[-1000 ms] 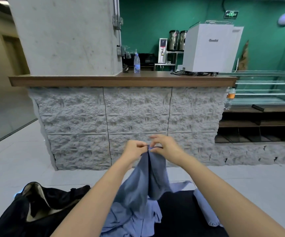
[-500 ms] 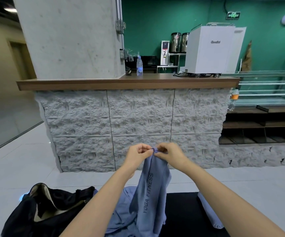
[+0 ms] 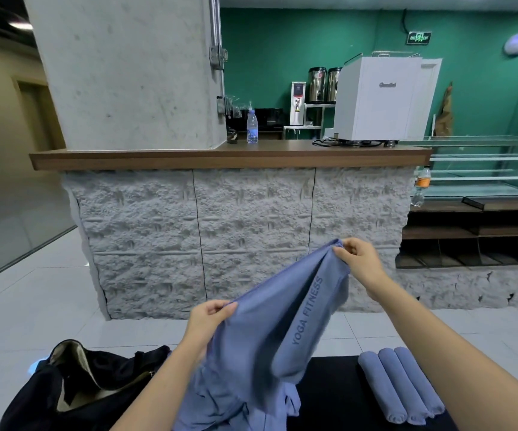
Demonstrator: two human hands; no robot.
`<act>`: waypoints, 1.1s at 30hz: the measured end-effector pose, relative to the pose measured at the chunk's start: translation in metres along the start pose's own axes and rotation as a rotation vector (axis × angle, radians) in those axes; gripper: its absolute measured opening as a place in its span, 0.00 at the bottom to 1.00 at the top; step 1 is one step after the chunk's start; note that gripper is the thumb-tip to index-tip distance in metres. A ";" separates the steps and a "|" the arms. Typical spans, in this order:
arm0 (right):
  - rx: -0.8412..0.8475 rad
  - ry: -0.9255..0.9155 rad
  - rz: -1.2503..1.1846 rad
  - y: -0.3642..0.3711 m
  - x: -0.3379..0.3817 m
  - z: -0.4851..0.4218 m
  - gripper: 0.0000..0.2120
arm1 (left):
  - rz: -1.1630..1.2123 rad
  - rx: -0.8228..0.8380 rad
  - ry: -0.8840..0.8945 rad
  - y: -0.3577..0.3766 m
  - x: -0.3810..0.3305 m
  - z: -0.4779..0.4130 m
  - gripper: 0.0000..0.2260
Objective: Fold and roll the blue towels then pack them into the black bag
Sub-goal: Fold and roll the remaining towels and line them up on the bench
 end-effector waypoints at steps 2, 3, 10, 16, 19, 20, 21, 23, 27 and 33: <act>-0.021 0.025 0.011 -0.002 -0.011 -0.006 0.07 | -0.101 0.040 0.007 -0.008 0.000 -0.006 0.03; -0.030 0.031 0.010 -0.003 -0.014 -0.007 0.07 | -0.175 0.075 0.012 -0.013 0.002 -0.008 0.04; -0.072 0.035 0.009 -0.016 -0.016 -0.009 0.08 | -0.525 0.092 0.009 -0.037 0.020 -0.002 0.29; -0.057 0.079 -0.056 -0.020 -0.023 -0.012 0.07 | 0.039 0.036 -0.182 -0.059 0.026 0.006 0.12; -0.041 0.101 -0.041 -0.020 -0.025 -0.011 0.05 | 0.250 -0.011 -0.221 -0.068 0.024 0.001 0.08; -0.020 0.112 -0.035 -0.017 -0.027 -0.011 0.03 | 0.290 -0.052 -0.227 -0.071 0.023 -0.002 0.07; -0.010 0.118 -0.005 -0.015 -0.027 -0.010 0.03 | 0.319 -0.092 -0.241 -0.072 0.021 -0.004 0.06; -0.046 0.090 0.210 -0.010 -0.030 -0.012 0.03 | 0.305 -0.175 -0.274 -0.073 0.019 -0.007 0.05; -0.073 0.102 0.722 0.004 -0.040 -0.017 0.20 | 0.251 -0.191 -0.335 -0.054 0.017 -0.012 0.07; 0.207 0.268 0.212 0.060 -0.034 0.016 0.07 | 0.238 -0.145 -0.308 0.018 0.001 -0.019 0.04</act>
Point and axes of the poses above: each hand's wrist, its own z-axis away from the middle knuckle, its own y-axis out of the palm, x = y × z, the point moved 3 cm from there along -z, towards the middle knuckle, and after that the axes turned 14 degrees about y, right-handed, at the moved point
